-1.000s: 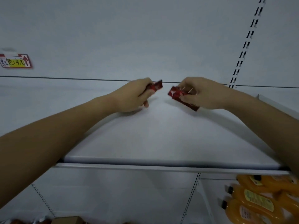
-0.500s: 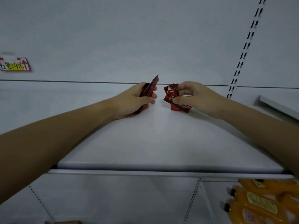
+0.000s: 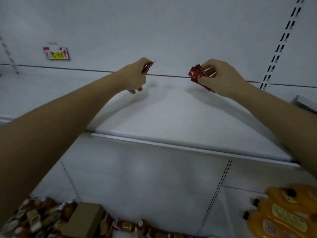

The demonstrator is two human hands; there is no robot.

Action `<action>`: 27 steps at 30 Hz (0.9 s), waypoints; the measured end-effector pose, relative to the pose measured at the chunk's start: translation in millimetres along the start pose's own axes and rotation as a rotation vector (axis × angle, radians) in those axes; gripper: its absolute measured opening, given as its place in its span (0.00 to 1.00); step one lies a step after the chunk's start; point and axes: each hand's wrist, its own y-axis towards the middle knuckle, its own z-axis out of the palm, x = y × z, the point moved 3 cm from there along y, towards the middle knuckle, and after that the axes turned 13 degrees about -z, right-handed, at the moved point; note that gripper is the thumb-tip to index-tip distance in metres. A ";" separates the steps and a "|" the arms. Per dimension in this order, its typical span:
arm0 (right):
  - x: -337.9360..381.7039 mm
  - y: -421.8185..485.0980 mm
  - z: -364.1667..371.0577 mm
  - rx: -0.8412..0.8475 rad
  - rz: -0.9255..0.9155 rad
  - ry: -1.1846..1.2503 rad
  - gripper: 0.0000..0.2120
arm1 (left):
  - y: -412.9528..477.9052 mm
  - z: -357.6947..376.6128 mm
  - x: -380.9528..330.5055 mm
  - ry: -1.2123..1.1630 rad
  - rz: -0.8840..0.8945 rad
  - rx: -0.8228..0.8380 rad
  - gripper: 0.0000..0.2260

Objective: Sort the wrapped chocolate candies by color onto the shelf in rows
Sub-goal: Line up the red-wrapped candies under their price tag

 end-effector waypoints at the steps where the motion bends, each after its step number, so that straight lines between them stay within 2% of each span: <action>1: 5.3 -0.1 -0.7 -0.004 -0.038 -0.028 0.13 | -8.3 -8.0 5.8 0.036 -0.021 -0.044 0.19; 5: 45.3 -5.4 -2.1 0.012 -0.244 -0.067 0.13 | -65.4 -42.4 22.2 0.160 -0.056 -0.310 0.20; 8: 86.3 -17.1 -8.1 0.012 -0.407 -0.055 0.15 | -131.7 -55.6 36.1 0.160 -0.117 -0.473 0.20; 12: 129.3 -66.7 -13.9 -0.074 -0.573 0.056 0.17 | -237.1 -44.3 61.6 0.234 -0.224 -0.661 0.21; 15: 138.7 -129.0 -1.5 -0.093 -0.635 0.217 0.17 | -319.0 -17.0 96.5 0.301 -0.373 -0.724 0.21; 19: 139.6 -214.9 39.1 0.018 -0.709 0.309 0.15 | -421.9 36.2 144.5 0.310 -0.574 -0.766 0.22; 23: 139.3 -282.1 104.4 0.237 -0.683 0.369 0.14 | -507.1 85.5 176.0 0.293 -0.817 -0.764 0.22; 27: 133.9 -329.0 163.7 0.448 -0.706 0.348 0.14 | -569.0 122.3 211.6 0.304 -1.022 -0.686 0.22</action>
